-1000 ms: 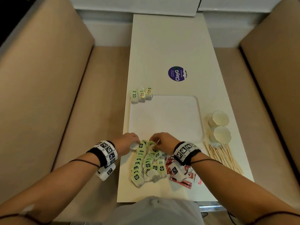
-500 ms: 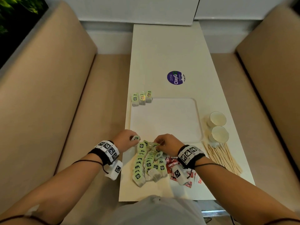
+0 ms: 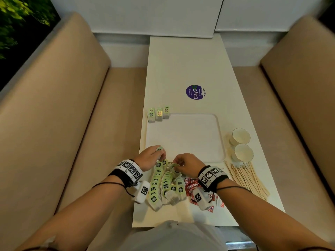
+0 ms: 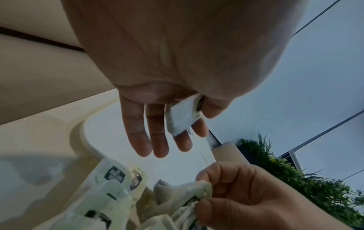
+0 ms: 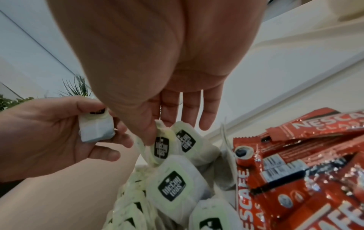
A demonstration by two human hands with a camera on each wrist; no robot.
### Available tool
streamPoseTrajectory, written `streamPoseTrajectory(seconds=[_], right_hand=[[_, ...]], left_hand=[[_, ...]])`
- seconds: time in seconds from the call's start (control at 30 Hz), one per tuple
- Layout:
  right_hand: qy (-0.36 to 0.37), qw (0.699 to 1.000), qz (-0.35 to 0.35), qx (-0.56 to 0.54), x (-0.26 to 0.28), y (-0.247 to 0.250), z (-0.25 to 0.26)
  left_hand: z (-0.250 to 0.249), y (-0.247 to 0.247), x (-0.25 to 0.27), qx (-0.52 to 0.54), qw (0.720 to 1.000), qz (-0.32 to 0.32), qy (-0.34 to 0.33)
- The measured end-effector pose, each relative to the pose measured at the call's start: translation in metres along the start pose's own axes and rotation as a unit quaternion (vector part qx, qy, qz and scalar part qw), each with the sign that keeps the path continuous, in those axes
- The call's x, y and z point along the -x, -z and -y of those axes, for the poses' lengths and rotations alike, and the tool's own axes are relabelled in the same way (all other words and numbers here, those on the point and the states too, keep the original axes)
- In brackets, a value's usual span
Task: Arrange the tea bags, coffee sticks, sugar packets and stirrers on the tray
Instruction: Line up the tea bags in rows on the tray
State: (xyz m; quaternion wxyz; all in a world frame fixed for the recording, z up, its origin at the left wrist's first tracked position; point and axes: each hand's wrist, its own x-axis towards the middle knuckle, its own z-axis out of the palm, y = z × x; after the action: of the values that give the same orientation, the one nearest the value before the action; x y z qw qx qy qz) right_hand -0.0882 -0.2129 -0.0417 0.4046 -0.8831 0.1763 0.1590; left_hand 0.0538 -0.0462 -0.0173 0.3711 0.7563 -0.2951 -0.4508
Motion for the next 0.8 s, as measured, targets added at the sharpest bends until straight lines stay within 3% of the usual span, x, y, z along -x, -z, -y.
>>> streamPoseTrajectory(seconds=[0.33,0.5,0.63,0.8], right_hand=[[0.03,0.992,-0.053,-0.109,-0.001,0.027,0.024],[0.06,0.992,-0.015,-0.111,0.0,0.046,0.037],[0.075,0.993,0.013,-0.092,0.003,0.057,0.044],[0.091,0.988,0.075,-0.098,0.008,0.063,0.054]], left_hand=[[-0.018,-0.002,-0.005,0.043,0.999,0.025,-0.018],[-0.023,-0.001,-0.004,0.164,0.986,0.029,0.008],[-0.016,0.004,-0.01,0.171,0.985,-0.011,-0.005],[-0.021,0.01,-0.008,0.234,0.972,-0.006,0.005]])
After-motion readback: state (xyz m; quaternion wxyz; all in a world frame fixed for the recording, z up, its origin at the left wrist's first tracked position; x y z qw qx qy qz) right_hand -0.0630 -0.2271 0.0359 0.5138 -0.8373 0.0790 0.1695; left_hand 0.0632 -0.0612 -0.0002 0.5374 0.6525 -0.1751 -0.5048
